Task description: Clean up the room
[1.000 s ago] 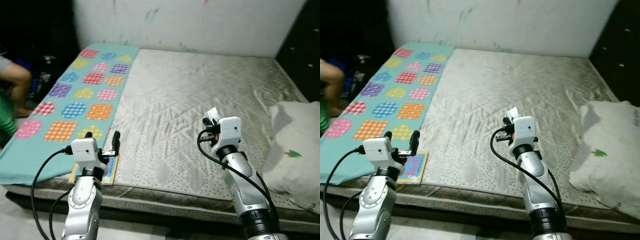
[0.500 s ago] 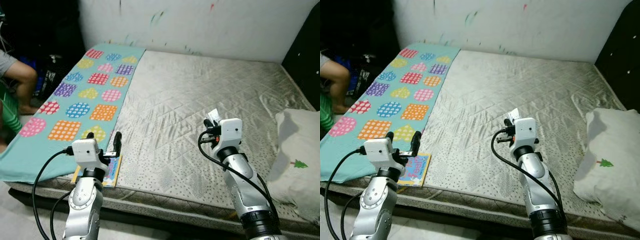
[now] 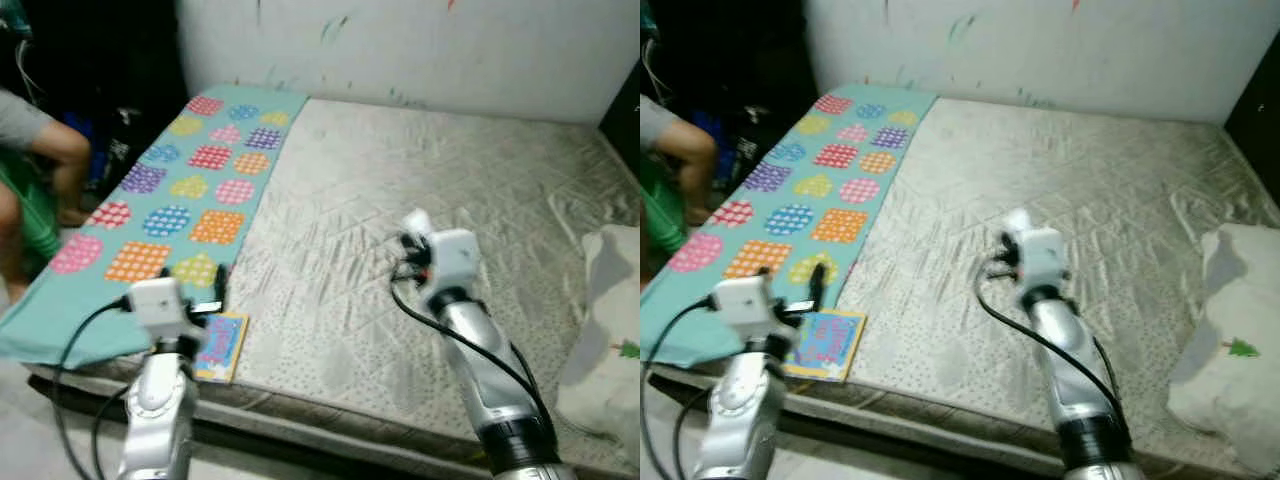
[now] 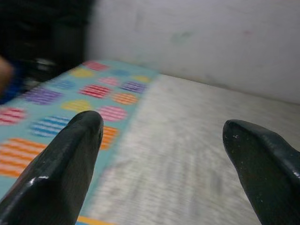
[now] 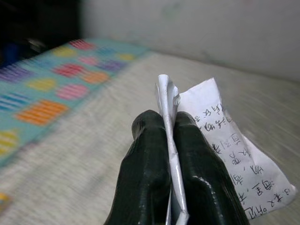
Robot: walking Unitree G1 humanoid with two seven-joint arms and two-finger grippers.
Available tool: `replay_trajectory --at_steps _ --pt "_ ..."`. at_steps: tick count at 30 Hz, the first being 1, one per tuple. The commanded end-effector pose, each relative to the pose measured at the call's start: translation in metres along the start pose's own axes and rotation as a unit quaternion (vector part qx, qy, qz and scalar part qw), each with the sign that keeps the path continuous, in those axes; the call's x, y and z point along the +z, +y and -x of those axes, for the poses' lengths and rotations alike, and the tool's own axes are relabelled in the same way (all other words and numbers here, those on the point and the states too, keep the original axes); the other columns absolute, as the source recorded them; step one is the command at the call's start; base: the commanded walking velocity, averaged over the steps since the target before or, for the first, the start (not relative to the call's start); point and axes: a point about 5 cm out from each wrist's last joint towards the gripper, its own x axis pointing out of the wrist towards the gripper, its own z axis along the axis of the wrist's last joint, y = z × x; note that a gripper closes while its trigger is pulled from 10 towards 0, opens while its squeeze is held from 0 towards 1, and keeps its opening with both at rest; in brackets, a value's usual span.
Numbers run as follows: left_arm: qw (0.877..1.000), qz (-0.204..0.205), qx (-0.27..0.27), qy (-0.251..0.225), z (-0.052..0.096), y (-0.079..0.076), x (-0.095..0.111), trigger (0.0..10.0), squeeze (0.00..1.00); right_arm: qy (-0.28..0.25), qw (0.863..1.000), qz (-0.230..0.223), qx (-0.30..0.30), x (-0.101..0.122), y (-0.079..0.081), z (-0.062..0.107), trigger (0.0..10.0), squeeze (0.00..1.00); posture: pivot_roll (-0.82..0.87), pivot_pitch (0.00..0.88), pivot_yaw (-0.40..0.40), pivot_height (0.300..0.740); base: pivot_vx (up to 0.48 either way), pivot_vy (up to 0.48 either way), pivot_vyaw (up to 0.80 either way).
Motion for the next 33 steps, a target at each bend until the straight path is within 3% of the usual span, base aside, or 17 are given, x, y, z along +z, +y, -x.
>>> replay_trajectory --at_steps 1,7,13,33 --pt "1.000 -0.012 0.018 -0.001 0.0009 0.0099 0.0015 10.0 0.00 -0.014 1.000 -0.001 0.007 0.0073 0.0069 -0.0042 10.0 0.00 0.05 0.030 -0.008 0.740 0.000 0.000 0.00" --pt "1.000 -0.005 0.025 0.000 0.0015 0.0113 0.0011 10.0 0.00 -0.010 1.000 -0.002 0.007 0.0064 0.0072 -0.0056 10.0 0.00 0.05 0.028 -0.010 0.740 0.000 0.000 0.00" --pt "1.000 -0.005 0.022 -0.001 0.0010 0.0105 0.0011 10.0 0.00 -0.012 1.000 -0.002 0.010 0.0068 0.0085 -0.0067 10.0 0.00 0.05 0.024 -0.011 0.740 0.000 0.195 -0.71" --pt "1.000 0.003 0.024 0.006 0.0000 0.0079 -0.0012 10.0 0.00 -0.009 1.000 0.006 0.019 0.0057 0.0082 -0.0053 10.0 0.00 0.04 0.028 -0.017 0.740 0.000 0.471 -0.04"
